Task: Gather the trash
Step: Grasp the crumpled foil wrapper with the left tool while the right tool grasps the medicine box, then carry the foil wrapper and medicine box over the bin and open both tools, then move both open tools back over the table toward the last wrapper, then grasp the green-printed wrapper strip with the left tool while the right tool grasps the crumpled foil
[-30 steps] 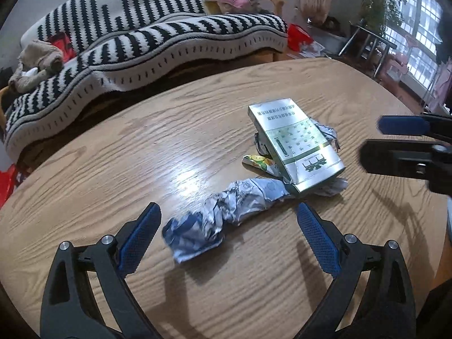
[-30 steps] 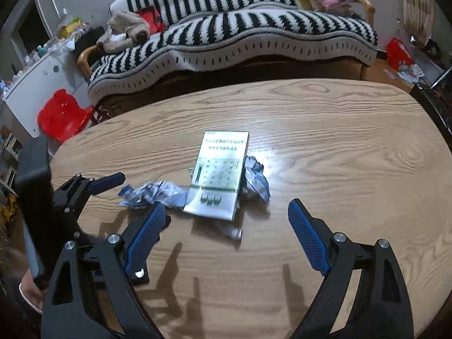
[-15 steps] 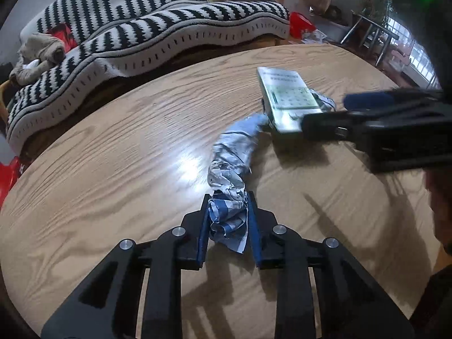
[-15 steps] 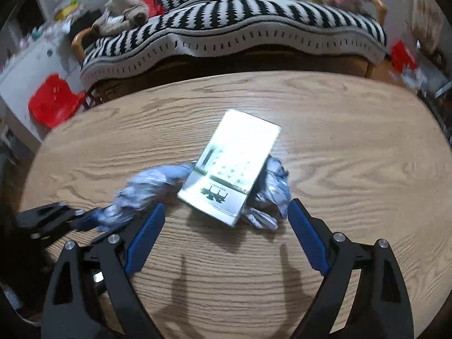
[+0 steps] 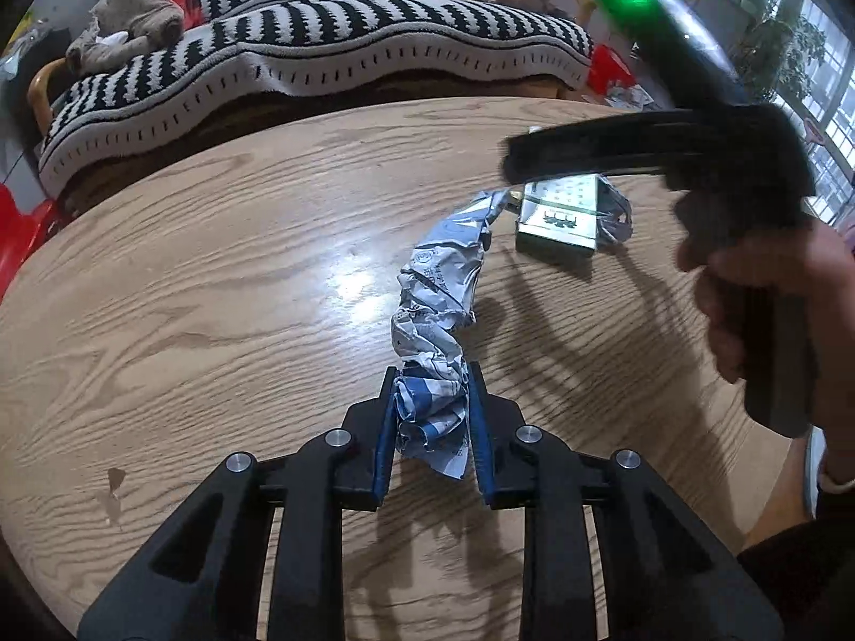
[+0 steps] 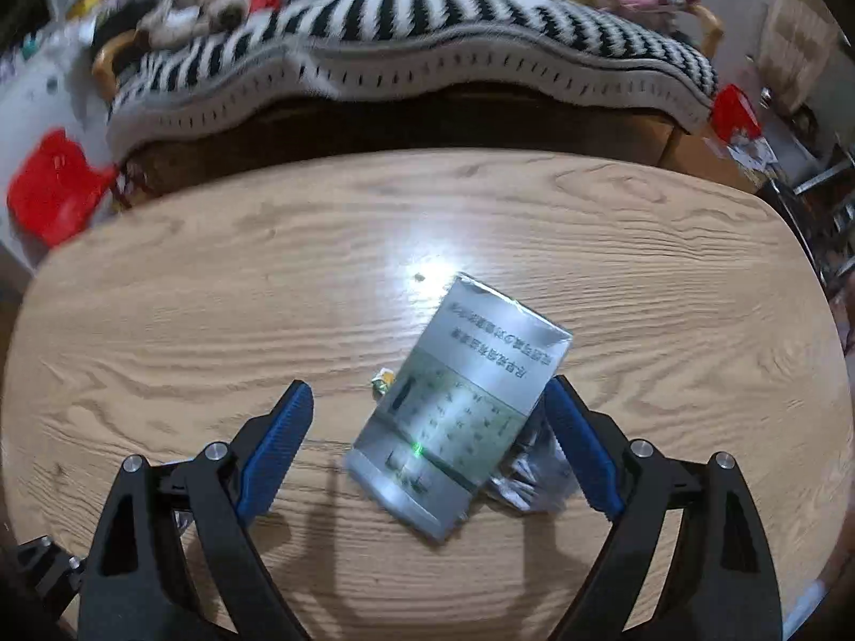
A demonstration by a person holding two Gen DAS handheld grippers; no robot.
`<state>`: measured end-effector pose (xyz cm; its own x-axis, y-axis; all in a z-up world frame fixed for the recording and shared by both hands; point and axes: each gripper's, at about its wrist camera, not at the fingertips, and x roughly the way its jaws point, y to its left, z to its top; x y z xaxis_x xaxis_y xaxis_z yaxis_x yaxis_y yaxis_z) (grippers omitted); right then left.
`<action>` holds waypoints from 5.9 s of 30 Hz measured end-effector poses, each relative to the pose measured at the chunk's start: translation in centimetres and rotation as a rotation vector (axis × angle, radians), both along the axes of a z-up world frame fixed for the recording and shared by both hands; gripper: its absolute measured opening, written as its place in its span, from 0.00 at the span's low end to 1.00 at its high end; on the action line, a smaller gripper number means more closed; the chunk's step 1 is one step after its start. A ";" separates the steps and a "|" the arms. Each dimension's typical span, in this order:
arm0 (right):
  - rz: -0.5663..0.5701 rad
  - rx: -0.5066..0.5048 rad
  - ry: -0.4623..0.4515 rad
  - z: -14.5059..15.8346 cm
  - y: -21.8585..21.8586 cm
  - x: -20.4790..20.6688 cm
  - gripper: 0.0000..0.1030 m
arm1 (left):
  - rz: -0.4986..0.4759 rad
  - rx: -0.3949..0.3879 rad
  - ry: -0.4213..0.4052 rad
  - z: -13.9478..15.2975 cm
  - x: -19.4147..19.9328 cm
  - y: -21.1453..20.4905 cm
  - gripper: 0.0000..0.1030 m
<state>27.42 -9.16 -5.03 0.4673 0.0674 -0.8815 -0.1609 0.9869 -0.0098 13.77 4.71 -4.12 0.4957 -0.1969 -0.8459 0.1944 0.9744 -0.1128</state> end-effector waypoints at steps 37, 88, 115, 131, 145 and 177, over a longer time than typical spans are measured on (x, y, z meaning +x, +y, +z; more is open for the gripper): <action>-0.232 0.222 -0.243 8.1 -28.1 -25.8 0.54 | -0.251 -0.057 -0.171 5.6 -6.3 -20.5 0.23; -0.769 0.289 -0.167 1.0 -54.1 -39.0 0.55 | -0.770 -0.134 0.039 -3.0 -11.7 -51.3 0.24; -0.632 0.245 -0.204 3.0 -48.7 -35.0 0.80 | -0.534 -0.047 -0.133 1.3 -9.3 -41.9 0.88; -0.240 0.257 -0.179 4.8 -30.5 -23.1 0.80 | -0.004 0.074 -0.146 2.1 -0.3 -15.3 0.89; 0.058 0.258 -0.136 2.6 -11.7 -9.5 0.80 | 0.124 0.070 -0.096 0.0 0.9 -3.8 0.89; -0.096 0.288 -0.159 2.1 -21.3 -9.1 0.24 | 0.348 -0.124 -0.012 -2.4 9.9 -11.1 0.89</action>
<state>18.34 -30.49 -2.94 0.6134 0.2524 -0.7483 -0.0863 0.9633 0.2541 23.71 -6.43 -6.50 0.5611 -0.1154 -0.8197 -0.1445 0.9614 -0.2343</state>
